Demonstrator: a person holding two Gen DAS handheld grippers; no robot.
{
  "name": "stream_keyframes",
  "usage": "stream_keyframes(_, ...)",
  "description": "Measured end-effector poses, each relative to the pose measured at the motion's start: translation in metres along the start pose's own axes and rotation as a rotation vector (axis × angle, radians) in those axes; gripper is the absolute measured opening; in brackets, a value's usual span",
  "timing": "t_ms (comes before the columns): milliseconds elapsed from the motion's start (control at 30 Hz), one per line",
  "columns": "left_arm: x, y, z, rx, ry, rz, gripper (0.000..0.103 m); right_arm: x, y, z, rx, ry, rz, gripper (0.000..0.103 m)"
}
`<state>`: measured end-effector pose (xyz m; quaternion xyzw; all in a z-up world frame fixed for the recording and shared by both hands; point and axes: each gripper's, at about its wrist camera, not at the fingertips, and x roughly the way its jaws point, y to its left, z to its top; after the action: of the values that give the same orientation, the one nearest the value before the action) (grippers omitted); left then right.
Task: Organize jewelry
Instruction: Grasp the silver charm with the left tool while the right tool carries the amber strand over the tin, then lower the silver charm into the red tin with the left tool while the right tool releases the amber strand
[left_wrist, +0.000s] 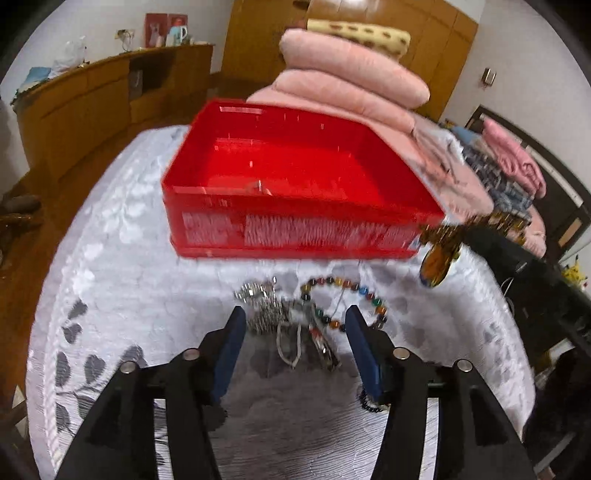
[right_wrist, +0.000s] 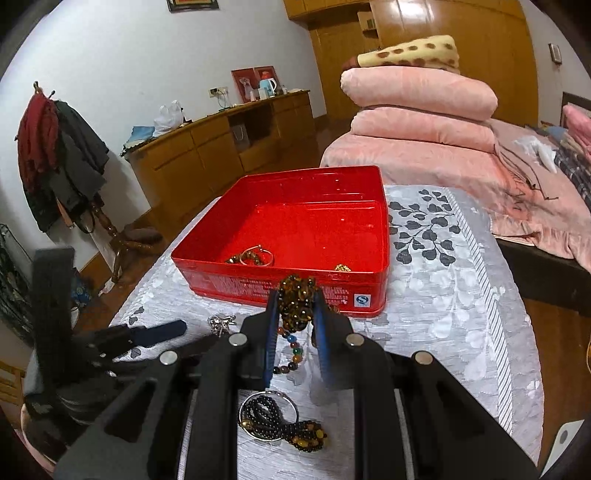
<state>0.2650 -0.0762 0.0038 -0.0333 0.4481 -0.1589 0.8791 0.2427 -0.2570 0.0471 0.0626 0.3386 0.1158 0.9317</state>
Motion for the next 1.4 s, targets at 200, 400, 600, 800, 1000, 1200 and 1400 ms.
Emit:
stream_keyframes(200, 0.019, -0.004, -0.013, 0.001, 0.036, -0.039, 0.022, 0.002, -0.001, -0.002, 0.004, 0.009, 0.003, 0.017)
stream_keyframes(400, 0.008, 0.003, -0.009, -0.009, -0.027, -0.056, 0.021, 0.005, 0.001, -0.005, -0.001, 0.018, 0.004, 0.017)
stream_keyframes(600, -0.027, 0.009, 0.013, -0.018, -0.155, -0.061, 0.02, -0.002, 0.004, 0.003, -0.014, -0.012, 0.01, 0.017)
stream_keyframes(800, -0.057, 0.014, 0.039, -0.019, -0.271, -0.074, 0.021, -0.011, 0.008, 0.026, -0.033, -0.064, 0.021, 0.017)
stream_keyframes(1000, -0.054, 0.016, 0.077, -0.026, -0.322, -0.073, 0.021, -0.009, 0.011, 0.054, -0.039, -0.106, 0.044, 0.017)
stream_keyframes(1200, -0.028, 0.02, 0.105, -0.036, -0.31, -0.042, 0.021, 0.019, 0.008, 0.073, -0.03, -0.088, 0.055, 0.017)
stream_keyframes(1400, 0.01, 0.026, 0.118, -0.037, -0.245, -0.01, 0.021, 0.058, 0.001, 0.08, -0.011, -0.039, 0.05, 0.017)
